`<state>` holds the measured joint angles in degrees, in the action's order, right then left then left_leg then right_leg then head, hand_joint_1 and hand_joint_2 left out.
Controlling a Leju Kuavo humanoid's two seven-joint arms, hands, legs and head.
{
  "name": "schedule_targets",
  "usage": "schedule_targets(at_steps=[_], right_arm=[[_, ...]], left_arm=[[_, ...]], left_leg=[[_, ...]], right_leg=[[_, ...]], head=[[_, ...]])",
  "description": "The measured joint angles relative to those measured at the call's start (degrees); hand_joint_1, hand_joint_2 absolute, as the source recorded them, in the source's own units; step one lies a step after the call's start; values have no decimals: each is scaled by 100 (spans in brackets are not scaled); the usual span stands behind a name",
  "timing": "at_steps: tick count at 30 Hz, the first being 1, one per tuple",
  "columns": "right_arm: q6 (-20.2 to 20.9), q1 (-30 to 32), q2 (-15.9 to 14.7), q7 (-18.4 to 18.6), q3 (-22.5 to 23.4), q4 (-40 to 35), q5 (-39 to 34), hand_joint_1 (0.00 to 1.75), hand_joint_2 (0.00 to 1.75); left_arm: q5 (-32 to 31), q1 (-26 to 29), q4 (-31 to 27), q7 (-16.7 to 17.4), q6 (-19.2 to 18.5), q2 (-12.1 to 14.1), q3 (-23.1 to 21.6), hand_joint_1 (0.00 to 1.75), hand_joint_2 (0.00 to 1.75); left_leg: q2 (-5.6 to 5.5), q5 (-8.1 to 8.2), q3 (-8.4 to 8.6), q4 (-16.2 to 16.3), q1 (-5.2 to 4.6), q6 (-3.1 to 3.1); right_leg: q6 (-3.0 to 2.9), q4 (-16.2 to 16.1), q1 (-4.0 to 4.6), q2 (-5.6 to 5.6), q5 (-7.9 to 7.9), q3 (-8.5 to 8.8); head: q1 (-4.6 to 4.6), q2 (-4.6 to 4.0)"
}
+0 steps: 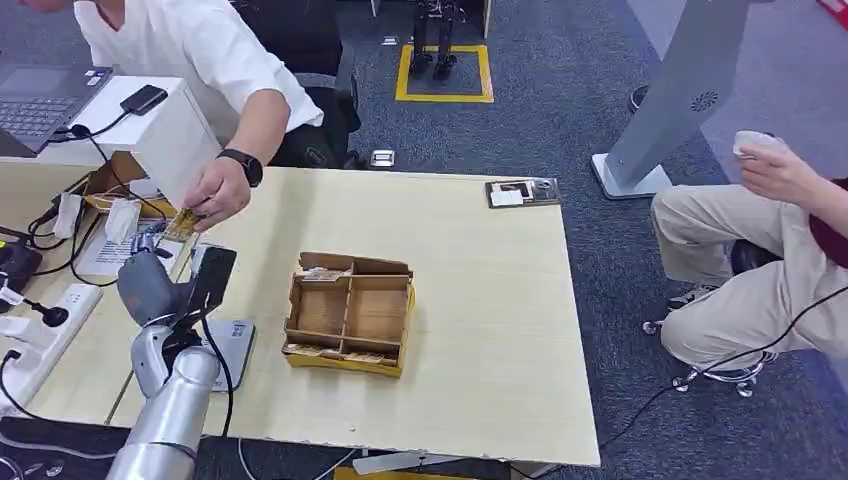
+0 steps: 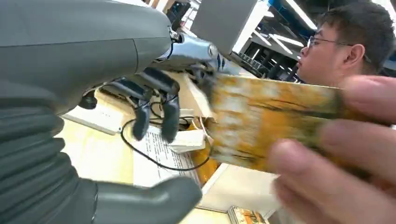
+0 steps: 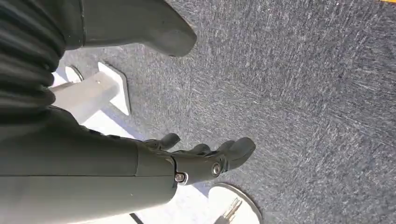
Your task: Pass the card to the sensor for recognition and then transmit it.
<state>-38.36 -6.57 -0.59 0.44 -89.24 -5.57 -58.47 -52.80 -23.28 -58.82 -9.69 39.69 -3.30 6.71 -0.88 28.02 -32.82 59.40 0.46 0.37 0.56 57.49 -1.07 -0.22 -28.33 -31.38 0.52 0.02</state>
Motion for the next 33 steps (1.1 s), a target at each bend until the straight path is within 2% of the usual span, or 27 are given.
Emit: schedule_targets(at_steps=[6, 12, 18, 24, 27, 33], right_arm=[[-42, 8, 0, -2, 4, -9, -39, 0, 175], [-83, 33, 0, -33, 48, -9, -144, 0, 175], [-85, 70, 0, -59, 142, -9, -221, 0, 175], [-103, 100, 0, -144, 227, -9, -306, 0, 175], [-103, 102, 0, -146, 289, -9, -337, 0, 175], [-98, 105, -2, -144, 326, -7, -341, 0, 175]], left_arm=[[901, 258, -326, -597, 0, -46, 0, 0, 175], [1053, 939, -1247, -966, -17, -96, -284, 0, 175], [589, 1750, -2261, -1327, 0, -111, -767, 0, 175], [507, 2526, -3131, -1645, 0, -105, -1293, 0, 175], [270, 2793, -3447, -1838, 2, -140, -1493, 0, 175], [-188, 2987, -3692, -1928, 2, -251, -1683, 0, 175]], left_leg=[[3, 0, 1, 0, 0, 0], [5, 2, -1, 0, -1, 0], [6, 6, -6, 0, -1, 2], [8, 6, -7, 0, -1, 2], [7, 6, -7, 0, -1, 2], [7, 5, -7, 0, -1, 2]], right_leg=[[0, 0, 0, 1, 0, 0], [0, 0, -1, 5, -1, -2], [1, -1, -1, 4, -1, -6], [1, -1, -1, 4, -2, -10], [1, -1, -1, 4, -2, -10], [1, -1, -1, 3, -1, -9]], head=[[0, -2], [0, -2], [0, 0], [0, 0], [2, -2], [0, -2]])
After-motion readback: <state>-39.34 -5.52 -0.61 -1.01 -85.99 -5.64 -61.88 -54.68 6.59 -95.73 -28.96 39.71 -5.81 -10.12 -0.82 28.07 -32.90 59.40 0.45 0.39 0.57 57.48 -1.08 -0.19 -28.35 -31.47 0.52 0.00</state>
